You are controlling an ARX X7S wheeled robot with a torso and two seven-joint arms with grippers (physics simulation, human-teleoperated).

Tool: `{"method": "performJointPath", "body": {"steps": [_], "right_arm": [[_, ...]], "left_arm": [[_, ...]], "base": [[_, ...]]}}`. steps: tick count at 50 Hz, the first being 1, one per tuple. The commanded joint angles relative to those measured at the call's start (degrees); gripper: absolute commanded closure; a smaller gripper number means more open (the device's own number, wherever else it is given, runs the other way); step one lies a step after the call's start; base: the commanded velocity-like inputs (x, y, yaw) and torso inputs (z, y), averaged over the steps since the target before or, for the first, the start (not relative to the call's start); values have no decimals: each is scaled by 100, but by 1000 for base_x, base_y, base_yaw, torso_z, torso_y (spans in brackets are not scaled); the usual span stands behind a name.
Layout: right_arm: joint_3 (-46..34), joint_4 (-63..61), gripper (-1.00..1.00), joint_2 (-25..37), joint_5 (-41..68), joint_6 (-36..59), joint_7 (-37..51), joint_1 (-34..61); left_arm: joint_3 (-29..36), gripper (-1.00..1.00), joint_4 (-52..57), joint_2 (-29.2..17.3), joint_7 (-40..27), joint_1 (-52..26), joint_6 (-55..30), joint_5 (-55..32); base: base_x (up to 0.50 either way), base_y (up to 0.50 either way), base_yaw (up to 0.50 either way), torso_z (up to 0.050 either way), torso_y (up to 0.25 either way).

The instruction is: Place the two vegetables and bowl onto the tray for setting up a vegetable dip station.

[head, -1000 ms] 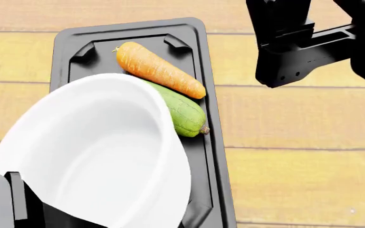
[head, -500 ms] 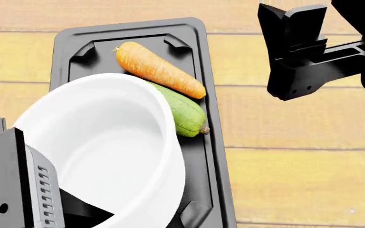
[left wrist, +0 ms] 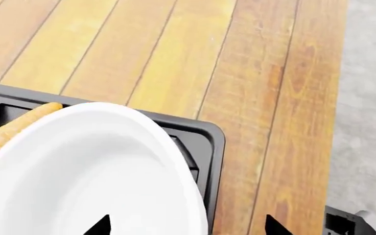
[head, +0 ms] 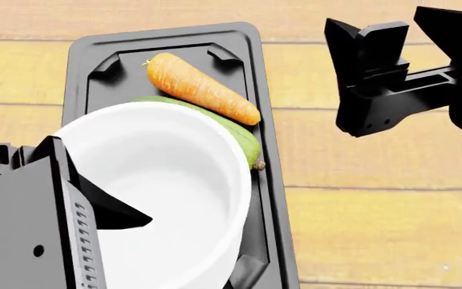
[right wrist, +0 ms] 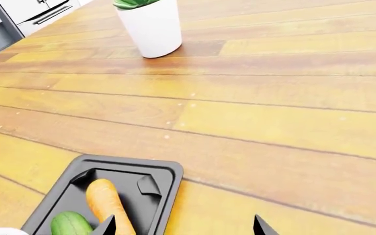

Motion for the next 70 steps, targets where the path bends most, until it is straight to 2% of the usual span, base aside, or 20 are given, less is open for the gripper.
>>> {"method": "performJointPath", "body": {"steps": [1, 10, 15, 16, 17, 27, 37, 41, 49, 57, 62, 64, 66, 70], "right_arm": [[0, -21, -100, -20, -114, -79, -115, -147], [44, -29, -100, 30, -76, -141, -116, -241], [41, 82, -100, 95, -54, -133, -98, -82], [-76, 197, -100, 221, 193, 16, 230, 683], [-109, 226, -100, 221, 257, 28, 298, 777], [-172, 345, -100, 233, 304, 2, 402, 1029], [-272, 418, -100, 394, 735, 96, 689, 1663], [-341, 555, -100, 406, 846, 97, 792, 1891], [-464, 691, -100, 377, 766, 140, 834, 2244], [-599, 989, -100, 246, 276, 107, 733, 2572], [-717, 1277, -100, 111, 35, 99, 642, 2898], [-790, 1431, -100, 50, -89, 119, 569, 3069], [-885, 1557, -100, -10, -329, 117, 436, 3171], [-1091, 1995, -100, -156, -662, 180, 284, 3658]], "left_arm": [[43, -100, -105, 27, -29, -128, -47, 18], [-17, -100, -208, 37, 5, -267, -56, -12], [-85, -100, -341, 21, 31, -604, -78, -267], [-256, -100, -131, -419, -116, -1214, 241, -1122], [-265, -100, -152, -499, -149, -1317, 269, -1253], [-556, -100, -879, -753, -188, -1735, 51, -1496], [-768, -100, -1234, -1321, -345, -1522, 77, -1338], [-874, -100, -1683, -1465, -333, -1629, -117, -1243], [-1124, -100, -2331, -1721, -134, -1301, -437, -503], [-1382, -100, -3528, -1594, 469, -1077, -838, 916], [-1598, -100, -4071, -1467, 1263, -1053, -1031, 2238], [-1612, -100, -4251, -1417, 1394, -1076, -999, 2489], [-1572, -100, -4453, -1317, 1889, -1127, -1032, 3145], [-1512, -100, -4642, -1251, 2228, -1171, -1004, 3595]], "base": [[0, 0, 0, 0, 0], [0, 0, 0, 0, 0], [0, 0, 0, 0, 0], [0, 0, 0, 0, 0], [0, 0, 0, 0, 0], [0, 0, 0, 0, 0], [0, 0, 0, 0, 0], [0, 0, 0, 0, 0], [0, 0, 0, 0, 0], [0, 0, 0, 0, 0], [0, 0, 0, 0, 0], [0, 0, 0, 0, 0], [0, 0, 0, 0, 0], [0, 0, 0, 0, 0]]}}
